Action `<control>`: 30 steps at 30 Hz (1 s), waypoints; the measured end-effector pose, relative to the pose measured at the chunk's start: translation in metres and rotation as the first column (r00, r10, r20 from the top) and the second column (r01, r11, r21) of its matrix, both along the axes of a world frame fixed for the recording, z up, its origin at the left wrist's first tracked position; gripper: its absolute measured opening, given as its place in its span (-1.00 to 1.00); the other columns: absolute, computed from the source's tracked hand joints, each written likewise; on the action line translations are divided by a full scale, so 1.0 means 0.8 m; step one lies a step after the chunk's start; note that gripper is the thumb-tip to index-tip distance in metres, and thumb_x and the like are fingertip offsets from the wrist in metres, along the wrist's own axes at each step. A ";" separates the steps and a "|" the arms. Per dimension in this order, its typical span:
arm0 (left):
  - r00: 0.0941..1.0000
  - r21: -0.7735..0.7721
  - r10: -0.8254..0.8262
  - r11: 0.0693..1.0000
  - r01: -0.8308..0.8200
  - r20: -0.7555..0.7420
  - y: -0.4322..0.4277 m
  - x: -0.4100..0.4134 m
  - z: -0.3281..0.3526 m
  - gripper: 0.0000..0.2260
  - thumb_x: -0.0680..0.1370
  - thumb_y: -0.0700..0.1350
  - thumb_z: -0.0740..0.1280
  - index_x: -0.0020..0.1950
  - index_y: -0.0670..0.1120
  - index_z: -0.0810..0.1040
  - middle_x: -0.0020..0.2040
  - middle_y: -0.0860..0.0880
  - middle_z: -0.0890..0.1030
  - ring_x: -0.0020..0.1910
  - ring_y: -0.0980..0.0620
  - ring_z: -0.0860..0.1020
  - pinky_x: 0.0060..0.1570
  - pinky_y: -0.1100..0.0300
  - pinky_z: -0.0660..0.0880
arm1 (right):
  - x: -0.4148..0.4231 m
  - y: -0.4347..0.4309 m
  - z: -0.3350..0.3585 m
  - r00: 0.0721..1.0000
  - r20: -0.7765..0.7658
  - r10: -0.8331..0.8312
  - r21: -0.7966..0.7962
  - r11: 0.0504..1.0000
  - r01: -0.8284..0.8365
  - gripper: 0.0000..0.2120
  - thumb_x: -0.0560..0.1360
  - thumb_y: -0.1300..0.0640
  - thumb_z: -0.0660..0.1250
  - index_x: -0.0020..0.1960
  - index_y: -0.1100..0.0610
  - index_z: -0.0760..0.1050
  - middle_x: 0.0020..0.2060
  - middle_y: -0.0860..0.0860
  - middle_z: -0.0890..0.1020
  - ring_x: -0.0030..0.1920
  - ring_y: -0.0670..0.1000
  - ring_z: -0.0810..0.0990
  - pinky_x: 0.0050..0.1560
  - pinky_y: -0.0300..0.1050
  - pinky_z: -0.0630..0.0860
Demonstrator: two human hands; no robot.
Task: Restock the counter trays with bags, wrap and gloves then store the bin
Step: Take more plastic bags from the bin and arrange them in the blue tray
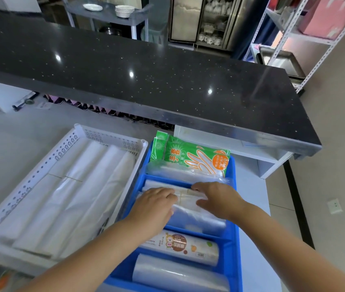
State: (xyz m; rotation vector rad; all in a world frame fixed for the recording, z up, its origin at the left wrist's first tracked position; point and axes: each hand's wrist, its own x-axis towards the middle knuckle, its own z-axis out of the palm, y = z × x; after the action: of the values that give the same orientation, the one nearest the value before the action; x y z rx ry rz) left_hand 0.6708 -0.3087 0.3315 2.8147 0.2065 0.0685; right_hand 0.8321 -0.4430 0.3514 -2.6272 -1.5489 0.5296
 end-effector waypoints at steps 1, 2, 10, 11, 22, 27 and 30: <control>1.000 -0.013 -0.001 1.000 0.000 -0.018 0.002 0.004 -0.003 -0.69 0.52 -0.11 0.24 0.26 -0.06 0.48 0.37 -0.01 0.44 0.34 0.00 0.39 0.33 0.14 0.27 | 0.002 -0.003 0.003 1.000 0.002 -0.018 0.031 0.999 0.018 -0.63 0.51 0.03 0.27 0.31 -0.04 0.40 0.22 -0.01 0.57 0.18 0.06 0.53 0.11 -0.09 0.47; 0.999 -0.021 0.000 1.000 -0.001 -0.040 0.004 0.007 -0.005 -0.69 0.54 -0.12 0.21 0.28 -0.06 0.46 0.39 0.00 0.41 0.35 0.00 0.37 0.33 0.14 0.26 | 0.002 -0.006 0.004 0.999 0.004 -0.036 0.052 0.998 0.035 -0.66 0.52 0.05 0.25 0.29 -0.05 0.43 0.21 -0.02 0.58 0.18 0.05 0.54 0.12 -0.09 0.48; 0.999 -0.035 0.006 0.999 -0.008 -0.038 0.007 0.010 -0.012 -0.69 0.50 -0.08 0.23 0.24 0.01 0.49 0.30 0.02 0.47 0.24 -0.01 0.41 0.23 0.12 0.31 | -0.012 -0.011 -0.002 0.994 0.010 -0.111 0.141 0.984 0.109 -0.65 0.50 0.02 0.28 0.28 -0.02 0.44 0.15 0.04 0.60 0.10 0.09 0.57 0.03 -0.11 0.50; 1.000 -0.046 0.011 0.999 -0.012 -0.019 0.007 0.007 -0.012 -0.69 0.50 -0.08 0.24 0.24 0.03 0.50 0.31 0.03 0.46 0.25 0.00 0.40 0.23 0.12 0.30 | -0.013 -0.010 -0.003 0.995 0.016 -0.101 0.124 0.987 0.098 -0.63 0.48 -0.02 0.30 0.27 -0.02 0.45 0.13 0.06 0.60 0.08 0.10 0.57 0.01 -0.11 0.49; 0.992 0.082 0.104 0.991 -0.110 0.076 0.003 -0.002 -0.005 -0.80 0.42 -0.07 0.34 0.03 -0.05 0.59 -0.04 -0.01 0.54 0.00 -0.05 0.48 0.00 0.11 0.43 | -0.016 0.003 -0.017 0.975 -0.009 -0.223 0.133 0.966 0.222 -0.78 0.43 0.08 0.32 0.08 -0.01 0.53 -0.05 0.04 0.66 -0.07 0.09 0.60 -0.18 -0.15 0.50; 0.994 0.066 0.099 0.993 -0.096 -0.043 0.007 0.011 -0.007 -0.70 0.54 -0.07 0.17 0.25 -0.02 0.46 0.09 0.00 0.53 0.10 -0.02 0.42 0.12 0.12 0.35 | -0.012 0.004 -0.015 0.988 0.039 -0.147 0.081 0.986 0.143 -0.72 0.48 0.05 0.28 0.19 0.00 0.49 0.08 0.06 0.63 0.03 0.12 0.59 -0.02 -0.07 0.56; 0.994 -0.011 0.051 0.999 -0.052 -0.101 0.008 0.014 -0.007 -0.72 0.53 -0.10 0.19 0.23 -0.03 0.47 0.11 -0.01 0.56 0.10 -0.02 0.44 0.06 0.10 0.42 | -0.011 0.005 -0.014 0.995 0.012 -0.095 0.031 0.995 0.095 -0.74 0.50 0.06 0.26 0.18 0.01 0.50 0.06 0.07 0.64 0.02 0.11 0.59 0.01 -0.04 0.57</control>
State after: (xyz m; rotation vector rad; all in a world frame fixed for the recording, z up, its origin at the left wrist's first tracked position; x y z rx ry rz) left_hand 0.6818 -0.3020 0.3258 2.8016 0.3015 -0.0625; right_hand 0.8236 -0.4394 0.3398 -2.6704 -1.4153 0.4784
